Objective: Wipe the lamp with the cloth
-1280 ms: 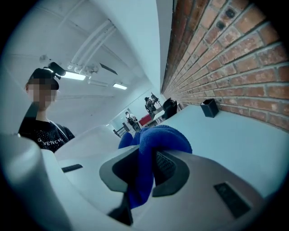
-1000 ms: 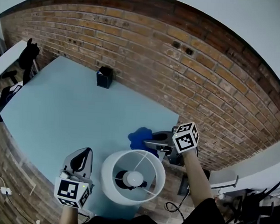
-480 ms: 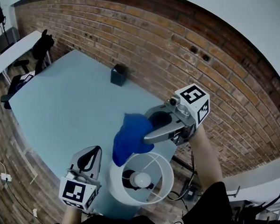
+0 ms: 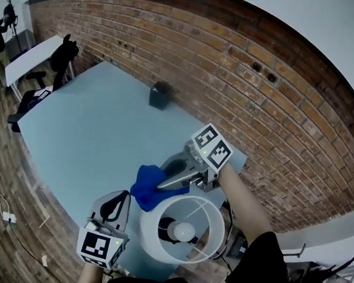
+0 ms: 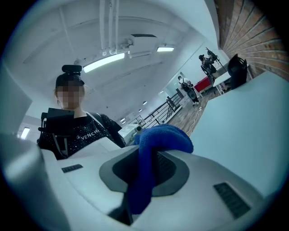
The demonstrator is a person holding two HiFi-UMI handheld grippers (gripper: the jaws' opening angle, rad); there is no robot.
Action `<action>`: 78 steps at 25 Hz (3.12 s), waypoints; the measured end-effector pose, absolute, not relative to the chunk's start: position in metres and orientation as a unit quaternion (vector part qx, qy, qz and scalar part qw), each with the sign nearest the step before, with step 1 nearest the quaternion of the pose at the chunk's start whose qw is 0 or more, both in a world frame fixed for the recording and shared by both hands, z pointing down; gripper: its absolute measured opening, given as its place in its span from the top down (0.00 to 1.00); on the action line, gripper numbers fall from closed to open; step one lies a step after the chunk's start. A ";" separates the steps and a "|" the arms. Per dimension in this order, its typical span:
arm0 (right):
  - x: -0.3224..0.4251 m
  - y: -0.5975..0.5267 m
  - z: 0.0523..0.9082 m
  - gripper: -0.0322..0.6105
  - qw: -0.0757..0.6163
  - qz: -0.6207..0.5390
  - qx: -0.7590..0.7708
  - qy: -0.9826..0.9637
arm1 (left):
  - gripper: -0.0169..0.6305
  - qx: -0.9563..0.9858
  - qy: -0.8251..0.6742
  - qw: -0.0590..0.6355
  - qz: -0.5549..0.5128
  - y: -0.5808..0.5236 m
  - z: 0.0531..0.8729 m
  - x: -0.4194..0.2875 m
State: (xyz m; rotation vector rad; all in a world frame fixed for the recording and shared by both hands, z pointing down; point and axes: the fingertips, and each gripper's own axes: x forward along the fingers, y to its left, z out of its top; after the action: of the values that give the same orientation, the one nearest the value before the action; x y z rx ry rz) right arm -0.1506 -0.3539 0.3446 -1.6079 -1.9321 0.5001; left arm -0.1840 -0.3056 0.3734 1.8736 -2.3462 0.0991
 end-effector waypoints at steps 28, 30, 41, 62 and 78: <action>-0.114 -0.314 0.185 0.85 0.234 0.141 0.136 -0.952 | 0.96 0.873 -0.485 0.042 -0.013 -0.302 0.362 -0.188; -0.107 -0.303 0.197 0.85 0.250 0.123 0.204 -0.938 | 0.96 0.884 -0.466 0.040 -0.016 -0.299 0.362 -0.182; -0.097 -0.248 0.282 0.85 0.199 0.092 0.380 -0.899 | 0.96 0.903 -0.428 0.032 -0.002 -0.267 0.365 -0.181; -0.121 -0.214 0.503 0.85 0.112 0.191 0.342 -0.913 | 0.96 0.893 -0.444 0.041 0.057 -0.243 0.434 -0.187; -0.071 -0.311 0.531 0.85 0.179 -0.116 0.535 -0.818 | 0.96 0.901 -0.421 0.059 0.086 -0.234 0.455 -0.184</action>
State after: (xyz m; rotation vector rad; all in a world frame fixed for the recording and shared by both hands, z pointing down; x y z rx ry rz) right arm -0.0706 -0.3112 0.5306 1.5112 -2.3112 -0.3269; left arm -0.1839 -0.2338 0.4548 2.7294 -1.2751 0.2611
